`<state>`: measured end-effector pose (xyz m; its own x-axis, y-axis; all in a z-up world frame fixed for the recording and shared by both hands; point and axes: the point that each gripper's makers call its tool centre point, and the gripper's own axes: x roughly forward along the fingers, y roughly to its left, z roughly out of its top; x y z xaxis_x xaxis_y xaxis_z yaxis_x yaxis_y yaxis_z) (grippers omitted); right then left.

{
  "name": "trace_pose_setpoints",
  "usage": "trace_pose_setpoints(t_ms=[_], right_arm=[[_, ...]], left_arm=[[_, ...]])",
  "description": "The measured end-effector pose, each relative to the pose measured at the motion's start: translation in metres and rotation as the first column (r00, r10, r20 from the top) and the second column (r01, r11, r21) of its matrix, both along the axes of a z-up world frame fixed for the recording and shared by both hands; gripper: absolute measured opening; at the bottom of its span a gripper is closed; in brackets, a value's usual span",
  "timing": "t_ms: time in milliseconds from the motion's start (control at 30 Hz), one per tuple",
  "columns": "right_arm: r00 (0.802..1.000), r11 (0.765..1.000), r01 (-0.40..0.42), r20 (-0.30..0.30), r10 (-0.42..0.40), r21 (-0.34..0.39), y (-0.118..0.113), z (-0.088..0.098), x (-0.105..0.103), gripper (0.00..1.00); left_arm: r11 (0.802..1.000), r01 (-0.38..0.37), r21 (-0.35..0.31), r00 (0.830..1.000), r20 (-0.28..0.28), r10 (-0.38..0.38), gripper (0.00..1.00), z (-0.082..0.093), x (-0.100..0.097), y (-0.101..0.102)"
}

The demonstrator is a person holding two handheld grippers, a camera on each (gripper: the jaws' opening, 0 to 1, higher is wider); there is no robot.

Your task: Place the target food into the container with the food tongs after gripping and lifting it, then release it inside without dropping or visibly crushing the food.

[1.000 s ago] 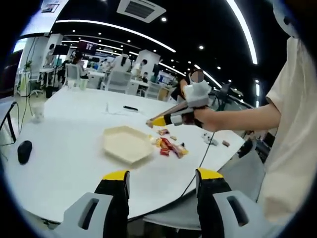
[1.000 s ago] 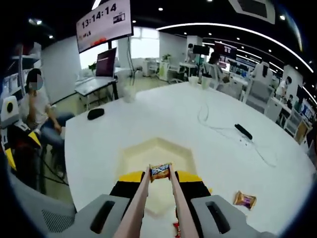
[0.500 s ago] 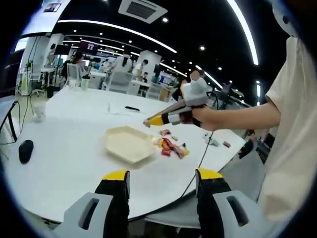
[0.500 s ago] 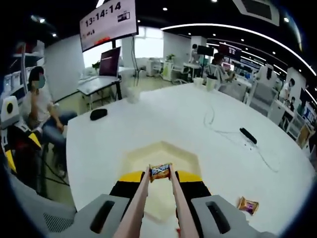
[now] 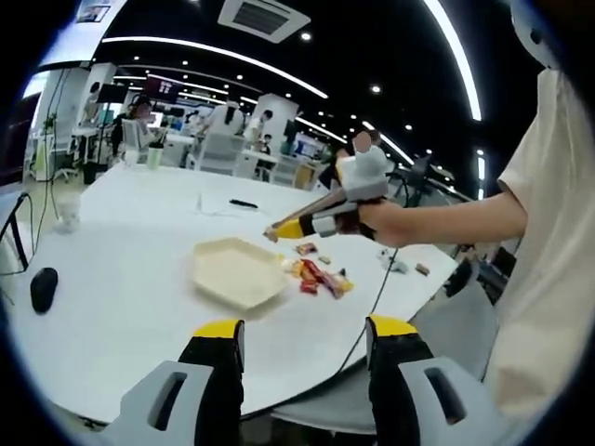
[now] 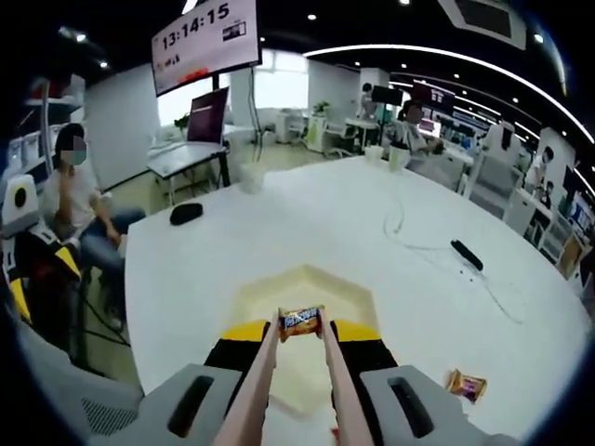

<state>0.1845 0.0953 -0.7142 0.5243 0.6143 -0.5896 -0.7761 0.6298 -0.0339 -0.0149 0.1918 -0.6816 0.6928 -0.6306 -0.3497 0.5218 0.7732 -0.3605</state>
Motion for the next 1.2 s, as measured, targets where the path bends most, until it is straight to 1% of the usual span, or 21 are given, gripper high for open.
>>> trace_pose_setpoints(t_ms=[133,233,367,533,567,667,800,867,967,1033,1133,1200], right_arm=[[1.0,1.0,0.015,0.004,-0.015,0.002,-0.003,0.001,0.0,0.25],[1.0,1.0,0.021,0.006,-0.021,0.007,-0.005,0.004,-0.001,0.25],[1.0,1.0,0.019,0.019,-0.019,0.001,-0.006,0.007,0.002,0.25],[0.999,1.0,0.021,0.05,-0.021,0.011,-0.004,0.024,0.004,0.26],[0.998,1.0,0.019,0.06,-0.02,0.013,-0.004,0.028,0.003,0.26],[0.997,1.0,0.025,0.067,-0.026,0.007,-0.003,0.032,0.003,0.26],[0.995,0.999,0.05,0.085,-0.051,0.014,-0.006,0.038,0.0,0.26],[0.993,0.997,0.07,0.089,-0.072,0.022,-0.013,0.039,-0.002,0.26],[0.988,0.99,0.13,0.07,-0.135,0.062,-0.031,0.042,-0.008,0.26],[0.986,0.988,0.142,0.075,-0.146,0.063,-0.039,0.043,-0.01,0.26],[0.98,0.982,0.178,0.077,-0.183,0.068,-0.061,0.046,-0.012,0.26],[0.975,0.977,0.203,0.079,-0.208,0.067,-0.077,0.046,-0.012,0.26]], left_arm=[[1.0,0.014,0.007,1.0,-0.003,-0.014,0.51,-0.001,0.001,0.003],[1.0,0.018,0.012,1.0,0.001,-0.018,0.51,0.0,0.005,0.007],[1.0,0.024,0.012,1.0,0.012,-0.024,0.51,0.003,0.009,0.008],[0.999,0.038,0.007,0.999,0.018,-0.038,0.51,0.003,0.014,0.006],[0.999,0.053,0.003,0.998,0.017,-0.053,0.51,0.003,0.014,0.003],[0.996,0.088,0.008,0.996,0.023,-0.089,0.51,0.007,0.012,-0.002],[0.994,0.11,0.02,0.993,0.033,-0.111,0.51,0.01,0.009,0.003],[0.993,0.112,0.022,0.993,0.032,-0.113,0.51,0.008,0.009,0.007],[0.993,0.113,0.028,0.993,0.027,-0.114,0.52,0.007,0.011,0.01],[0.993,0.111,0.03,0.993,0.033,-0.112,0.51,0.008,0.012,0.011],[0.994,0.111,0.024,0.993,0.035,-0.112,0.52,0.009,0.016,0.006],[0.992,0.121,0.027,0.992,0.037,-0.122,0.52,0.009,0.017,-0.001]])
